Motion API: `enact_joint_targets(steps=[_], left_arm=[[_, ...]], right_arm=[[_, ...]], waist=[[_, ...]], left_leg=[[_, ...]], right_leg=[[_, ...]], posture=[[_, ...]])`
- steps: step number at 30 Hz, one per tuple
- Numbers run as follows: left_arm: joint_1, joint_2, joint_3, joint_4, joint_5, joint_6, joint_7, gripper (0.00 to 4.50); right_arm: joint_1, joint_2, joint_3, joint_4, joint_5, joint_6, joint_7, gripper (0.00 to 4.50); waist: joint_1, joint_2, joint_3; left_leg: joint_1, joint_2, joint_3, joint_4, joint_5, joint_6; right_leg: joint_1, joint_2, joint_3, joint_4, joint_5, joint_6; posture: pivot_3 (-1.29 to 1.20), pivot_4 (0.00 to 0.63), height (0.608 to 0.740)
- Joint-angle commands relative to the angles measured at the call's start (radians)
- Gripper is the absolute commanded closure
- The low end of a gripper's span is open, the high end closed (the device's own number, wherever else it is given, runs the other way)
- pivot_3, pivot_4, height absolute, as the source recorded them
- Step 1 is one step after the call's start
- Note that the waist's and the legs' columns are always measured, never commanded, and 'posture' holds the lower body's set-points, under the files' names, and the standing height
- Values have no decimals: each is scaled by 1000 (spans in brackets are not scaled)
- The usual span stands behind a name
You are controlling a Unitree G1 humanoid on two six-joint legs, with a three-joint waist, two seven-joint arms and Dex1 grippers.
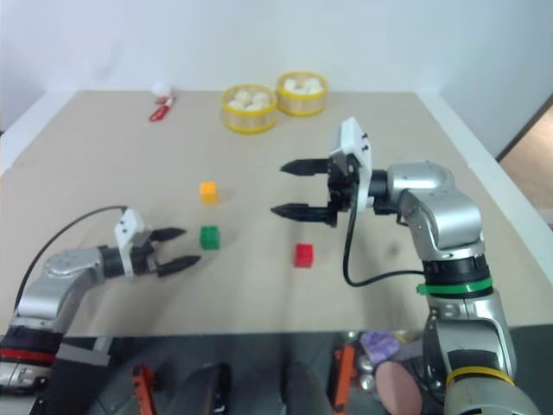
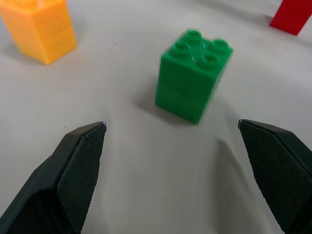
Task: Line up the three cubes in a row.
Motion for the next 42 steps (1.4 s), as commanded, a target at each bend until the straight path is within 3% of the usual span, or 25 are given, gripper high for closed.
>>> enact_joint_targets(steps=[1, 13, 18, 22, 24, 36, 42], left_arm=[[-35, -4, -7, 34, 10, -32, -34, 0], [-195, -64, -95, 253, 102, -137, -136, 0], [-225, -83, -99, 297, 119, -154, -157, 1407], [-230, -89, -103, 314, 133, -165, -175, 2871], [-235, -95, -104, 318, 136, -166, -178, 3229], [-246, -110, -113, 228, 130, -181, -216, 3229], [-238, -124, -183, 123, 115, -209, -339, 3229]], right_arm=[[-4, -11, -25, -41, 20, -10, -5, 8], [3, -17, -25, -53, 23, -11, -25, 8], [1, -18, -26, -50, 20, -13, -31, 0], [5, -21, -26, -47, 18, -16, -31, 0], [5, -20, -25, -46, 18, -17, -32, 0], [1, -23, -17, -50, 28, -11, -17, 0], [100, -126, -22, -136, 60, 1, 89, 0]], waist=[[-1, 0, 0], [4, 0, 0], [5, 0, 0], [4, 0, 0], [4, 0, 0], [5, 0, 0], [5, 0, 0]], left_leg=[[0, 0, 0, 0, 0, 0], [-1, -1, 0, 1, 0, 0], [-1, 0, -1, 3, 0, 0], [-1, -1, 0, 3, 0, 0], [-1, -1, 0, 3, 0, 0], [-2, -1, -1, 4, 0, 0], [-3, -1, -2, 4, 0, 1]], right_leg=[[0, 0, 0, 0, 0, 0], [1, 0, -1, 0, 0, 1], [2, -1, -1, 0, 0, 1], [2, -1, -1, 0, 0, 2], [2, -1, -1, 0, 0, 2], [2, -1, -1, 0, 0, 2], [2, -1, -1, 0, -1, 3]], posture=[[0, 150, 740], [0, 150, 740], [0, 150, 740], [0, 150, 740], [0, 150, 740], [0, 150, 740], [0, 150, 740]])
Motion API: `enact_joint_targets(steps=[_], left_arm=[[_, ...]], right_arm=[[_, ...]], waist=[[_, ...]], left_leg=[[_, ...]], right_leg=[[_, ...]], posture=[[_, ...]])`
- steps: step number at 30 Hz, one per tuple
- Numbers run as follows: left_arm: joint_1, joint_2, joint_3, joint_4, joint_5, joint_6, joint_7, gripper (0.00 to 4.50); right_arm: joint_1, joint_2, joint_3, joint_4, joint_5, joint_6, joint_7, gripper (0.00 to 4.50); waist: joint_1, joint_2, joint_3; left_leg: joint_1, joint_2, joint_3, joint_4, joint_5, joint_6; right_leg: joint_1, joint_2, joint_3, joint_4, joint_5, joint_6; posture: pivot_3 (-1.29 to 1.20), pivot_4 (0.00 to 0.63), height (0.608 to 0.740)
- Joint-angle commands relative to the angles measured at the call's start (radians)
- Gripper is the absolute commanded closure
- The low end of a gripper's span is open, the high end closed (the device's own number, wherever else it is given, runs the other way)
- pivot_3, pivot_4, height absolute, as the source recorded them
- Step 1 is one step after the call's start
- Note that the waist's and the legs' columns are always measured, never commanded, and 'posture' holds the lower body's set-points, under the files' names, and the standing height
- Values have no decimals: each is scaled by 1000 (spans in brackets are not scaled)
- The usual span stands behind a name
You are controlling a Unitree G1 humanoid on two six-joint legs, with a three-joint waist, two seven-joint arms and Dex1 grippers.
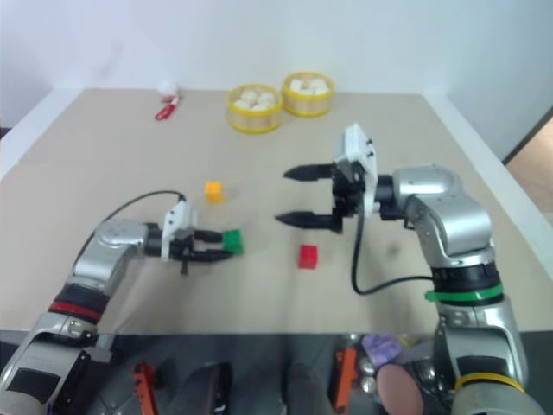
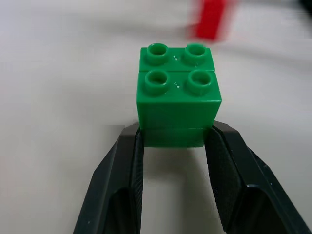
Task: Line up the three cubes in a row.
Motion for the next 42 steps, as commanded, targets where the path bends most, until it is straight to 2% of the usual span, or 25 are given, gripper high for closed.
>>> enact_joint_targets(steps=[1, 8, 24, 42], left_arm=[[-9, -4, -15, -30, -16, -18, -39, 3229], [-38, -25, -44, 44, 11, -66, -76, 3229], [-194, -139, -62, 328, 96, -199, -55, 3229], [-194, -115, -65, 367, 123, -215, -104, 3229]], right_arm=[[48, -57, -29, -64, 27, -8, 48, 0], [132, -117, -73, -119, 65, 9, 37, 0], [160, -106, -79, -177, 98, 27, -57, 0], [146, -99, -66, -162, 95, 17, -72, 0]], waist=[[0, 0, 0], [-4, 0, 0], [-1, 0, 0], [-1, 0, 0]], left_leg=[[0, 0, 0, 0, 0, 0], [2, 1, 0, 2, 0, 0], [0, 0, -1, 5, 0, 0], [-1, 1, -3, 5, 0, 0]], right_leg=[[0, 0, 0, 0, 0, 0], [0, 2, 0, 0, 1, -2], [1, 2, 0, 0, 1, 0], [1, 3, 0, 0, 2, 0]], posture=[[0, 150, 740], [0, 150, 740], [0, 150, 740], [0, 150, 740]])
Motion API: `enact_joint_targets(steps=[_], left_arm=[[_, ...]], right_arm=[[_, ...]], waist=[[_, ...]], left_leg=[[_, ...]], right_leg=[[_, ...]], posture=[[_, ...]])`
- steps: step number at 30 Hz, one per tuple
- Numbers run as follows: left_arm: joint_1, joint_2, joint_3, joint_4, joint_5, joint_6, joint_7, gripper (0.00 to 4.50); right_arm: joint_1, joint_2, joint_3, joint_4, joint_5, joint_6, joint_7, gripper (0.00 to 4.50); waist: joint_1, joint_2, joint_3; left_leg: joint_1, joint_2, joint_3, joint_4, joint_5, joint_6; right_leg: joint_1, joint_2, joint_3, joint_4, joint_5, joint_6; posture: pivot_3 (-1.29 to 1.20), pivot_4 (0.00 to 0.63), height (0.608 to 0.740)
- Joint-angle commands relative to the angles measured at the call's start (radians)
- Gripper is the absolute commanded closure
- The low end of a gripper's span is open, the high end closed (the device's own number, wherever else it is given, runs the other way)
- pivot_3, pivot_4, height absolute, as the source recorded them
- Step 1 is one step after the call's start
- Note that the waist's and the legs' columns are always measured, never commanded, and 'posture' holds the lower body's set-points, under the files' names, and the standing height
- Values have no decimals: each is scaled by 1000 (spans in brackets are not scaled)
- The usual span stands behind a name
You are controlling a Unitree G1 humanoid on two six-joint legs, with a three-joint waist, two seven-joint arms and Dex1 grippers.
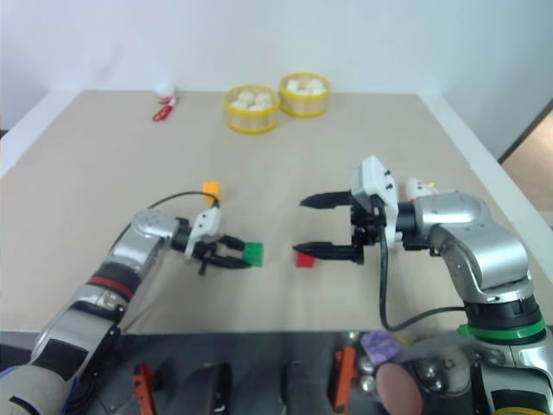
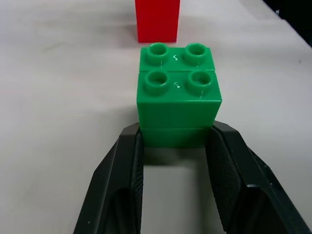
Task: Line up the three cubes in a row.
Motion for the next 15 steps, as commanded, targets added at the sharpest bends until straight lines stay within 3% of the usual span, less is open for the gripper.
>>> enact_joint_targets(steps=[1, 12, 14, 15], left_arm=[[0, 3, 3, -7, 7, -15, 4, 3229], [11, -5, -3, -21, 12, -7, 16, 3229], [15, -3, -3, -34, -1, 42, -2, 2210], [22, 2, -7, -52, -10, 67, -24, 1947]], right_arm=[[-21, 5, -15, -14, 8, -16, 0, 0], [-36, 14, -10, 2, 1, -25, -3, 0], [-37, 15, -9, 3, 0, -26, -5, 0], [-39, 16, -9, 4, -1, -27, -6, 0]], waist=[[0, 0, 0], [0, 0, 0], [0, 0, 0], [0, 0, 0]], left_leg=[[0, 0, 0, 0, 0, 0], [0, 0, 0, 0, 0, 0], [0, 0, 0, 0, 0, 0], [0, 0, 0, 1, 0, 0]], right_leg=[[0, 0, 0, 0, 0, 0], [1, 0, 0, 0, 0, 0], [1, 0, 0, 0, 0, 0], [1, 0, 0, 0, 0, 0]], posture=[[0, 150, 740], [0, 150, 740], [0, 150, 740], [0, 150, 740]])
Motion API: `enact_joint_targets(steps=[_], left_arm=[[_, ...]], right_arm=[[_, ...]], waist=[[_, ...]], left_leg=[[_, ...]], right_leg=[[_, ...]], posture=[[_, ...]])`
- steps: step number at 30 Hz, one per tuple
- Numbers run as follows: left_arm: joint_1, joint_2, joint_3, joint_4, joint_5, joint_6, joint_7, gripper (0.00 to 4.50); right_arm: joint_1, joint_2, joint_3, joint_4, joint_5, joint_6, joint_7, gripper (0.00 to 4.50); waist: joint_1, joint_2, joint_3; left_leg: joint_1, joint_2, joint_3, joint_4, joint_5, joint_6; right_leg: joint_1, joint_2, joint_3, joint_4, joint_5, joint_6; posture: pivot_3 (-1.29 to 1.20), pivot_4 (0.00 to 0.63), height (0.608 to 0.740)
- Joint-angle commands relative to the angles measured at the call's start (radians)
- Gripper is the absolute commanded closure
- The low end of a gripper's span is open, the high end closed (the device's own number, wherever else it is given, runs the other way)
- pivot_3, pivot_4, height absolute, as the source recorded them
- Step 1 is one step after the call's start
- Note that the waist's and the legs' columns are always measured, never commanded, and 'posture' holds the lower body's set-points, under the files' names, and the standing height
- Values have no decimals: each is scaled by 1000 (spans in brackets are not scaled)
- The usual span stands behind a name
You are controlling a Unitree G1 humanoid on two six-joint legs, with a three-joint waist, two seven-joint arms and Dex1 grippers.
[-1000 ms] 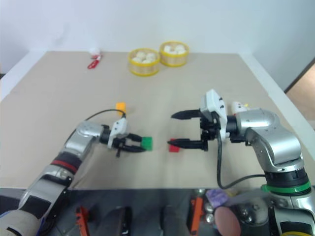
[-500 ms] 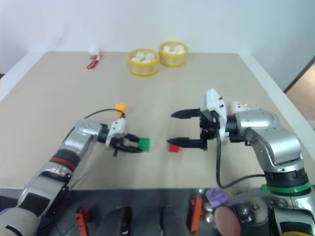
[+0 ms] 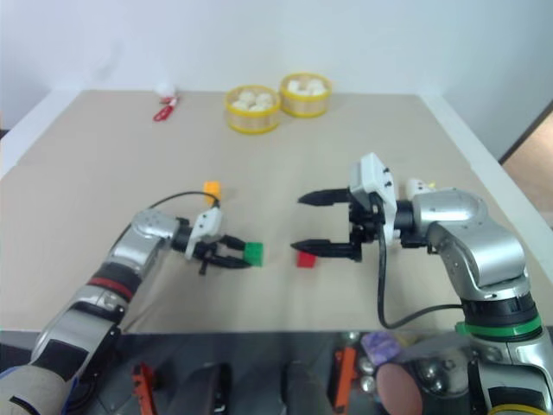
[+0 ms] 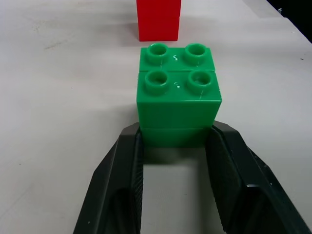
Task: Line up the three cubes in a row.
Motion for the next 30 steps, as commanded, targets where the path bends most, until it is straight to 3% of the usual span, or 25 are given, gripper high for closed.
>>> enact_joint_targets(steps=[1, 5, 6, 15, 24, 27, 30], left_arm=[[21, 10, -11, -61, -19, 76, -47, 1600], [37, 16, -8, -101, -9, 83, -30, 193], [41, 16, -4, -112, -15, 91, -31, 40], [112, 122, 44, -220, -33, 126, -10, 40], [206, 258, 167, -246, -36, 60, 185, 40], [260, 282, 195, -307, -54, 74, 213, 40], [334, 274, 263, -394, -58, 190, 382, 40]], right_arm=[[-24, 3, -15, -4, 1, -13, -5, 0], [-32, 8, -11, 3, -5, -15, -8, 0], [-32, 9, -11, 4, -5, -15, -7, 0], [-52, 16, -9, 19, -3, -12, 1, 0], [-77, 24, 8, 39, -9, -19, 25, 0], [-84, 26, 11, 44, -10, -20, 31, 0], [-112, 52, 17, 50, -23, -32, -1, 0]], waist=[[0, 0, 0], [0, 0, 0], [0, 0, 0], [-9, 0, 0], [-9, 0, 0], [-9, 0, 0], [-10, 0, 0]], left_leg=[[0, 0, 0, 0, 0, 0], [0, 0, 0, 0, 0, 0], [0, 0, 0, 0, 0, 0], [0, 2, -1, 1, 0, 0], [2, 8, -2, 0, 0, 0], [2, 9, 0, 0, 0, 0], [3, 12, 3, 0, -1, -1]], right_leg=[[0, 0, 0, 0, 0, 0], [0, 0, 0, 0, 0, 0], [0, 0, 0, 0, 0, 0], [0, 1, 0, 0, 1, 0], [0, 7, -2, 1, 2, -5], [0, 6, -2, 1, 2, -5], [-1, 5, -2, 1, 3, -6]], posture=[[0, 150, 740], [0, 150, 740], [0, 150, 740], [0, 150, 740], [0, 150, 740], [0, 150, 740], [0, 150, 740]])
